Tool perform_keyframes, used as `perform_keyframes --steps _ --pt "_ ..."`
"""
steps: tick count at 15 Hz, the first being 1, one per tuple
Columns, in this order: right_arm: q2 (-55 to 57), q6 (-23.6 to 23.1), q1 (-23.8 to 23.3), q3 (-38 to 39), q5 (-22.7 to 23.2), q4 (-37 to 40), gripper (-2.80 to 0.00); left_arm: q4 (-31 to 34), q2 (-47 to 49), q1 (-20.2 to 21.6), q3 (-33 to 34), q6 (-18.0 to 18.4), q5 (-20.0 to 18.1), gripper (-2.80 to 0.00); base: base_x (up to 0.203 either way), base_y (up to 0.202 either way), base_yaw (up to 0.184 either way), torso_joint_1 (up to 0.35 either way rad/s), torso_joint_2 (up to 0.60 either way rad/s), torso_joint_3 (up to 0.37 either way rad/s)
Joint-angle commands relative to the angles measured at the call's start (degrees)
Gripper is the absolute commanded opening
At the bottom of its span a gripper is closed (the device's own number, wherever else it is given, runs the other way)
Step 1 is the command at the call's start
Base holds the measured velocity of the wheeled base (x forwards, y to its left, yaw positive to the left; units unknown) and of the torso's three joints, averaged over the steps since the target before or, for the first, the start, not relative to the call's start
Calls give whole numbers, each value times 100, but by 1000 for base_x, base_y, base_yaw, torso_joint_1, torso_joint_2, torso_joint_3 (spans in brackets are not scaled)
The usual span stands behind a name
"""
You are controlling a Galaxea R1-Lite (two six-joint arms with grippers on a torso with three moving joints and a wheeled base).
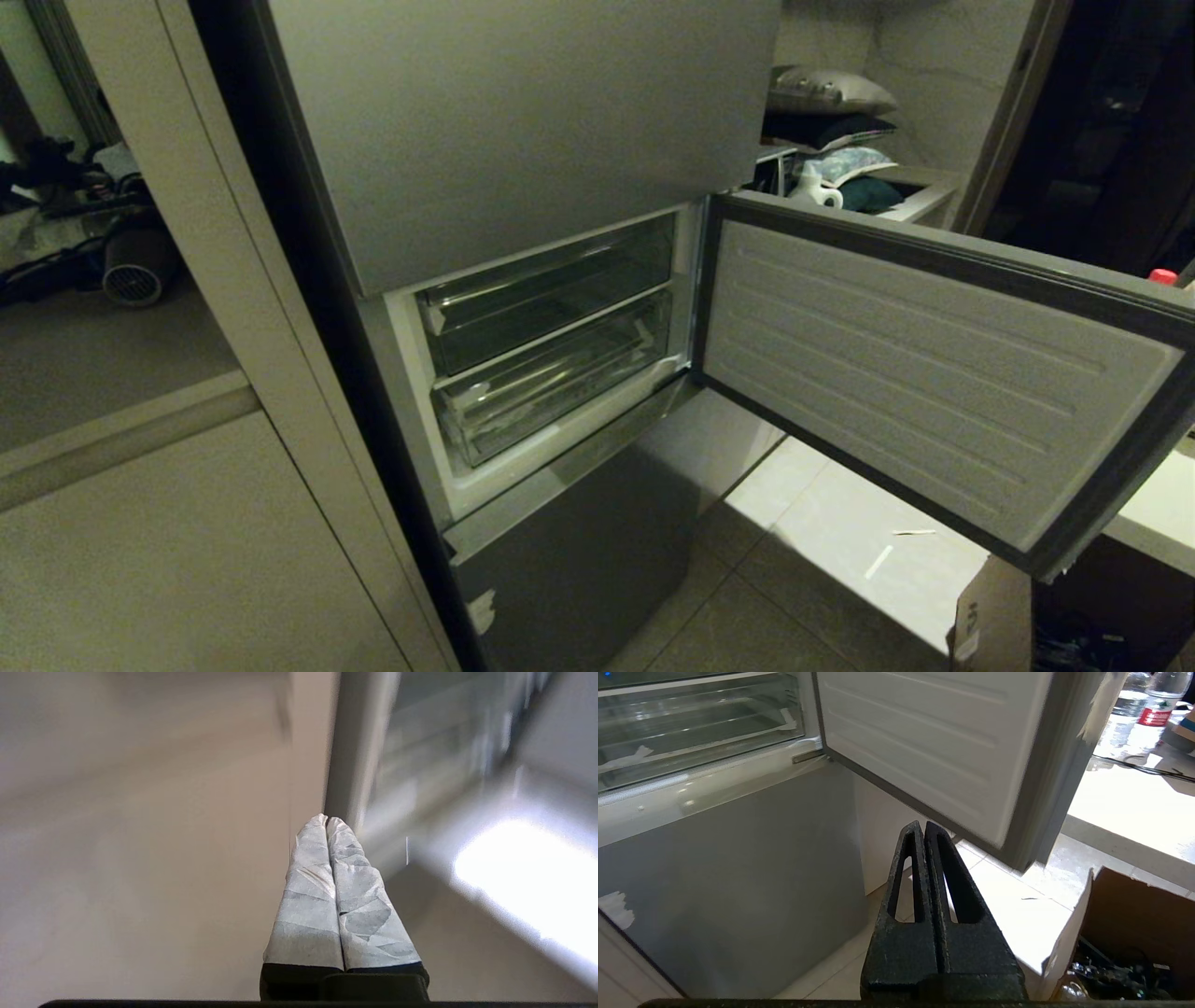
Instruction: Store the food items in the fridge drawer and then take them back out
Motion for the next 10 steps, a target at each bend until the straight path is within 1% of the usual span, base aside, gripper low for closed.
perform_keyframes --steps 1,3,5,6,10 --pt "-1 -7 4 176 0 -7 -280 474 -1199 123 850 272 -314 -280 0 0 0 0 0 0" --pt "-1 -7 4 176 0 -7 -280 633 -1806 108 1253 406 -478 -280 0 0 0 0 0 0" --pt "-1 -16 4 176 0 -7 -280 934 -2275 77 1372 513 -760 -280 0 0 0 0 0 0" --pt "-1 -7 4 176 0 -7 -280 991 -2279 69 1396 700 -825 -280 0 0 0 0 0 0" --pt "-1 -16 4 176 0 -7 -280 978 -2277 67 1404 738 -843 -280 0 0 0 0 0 0"
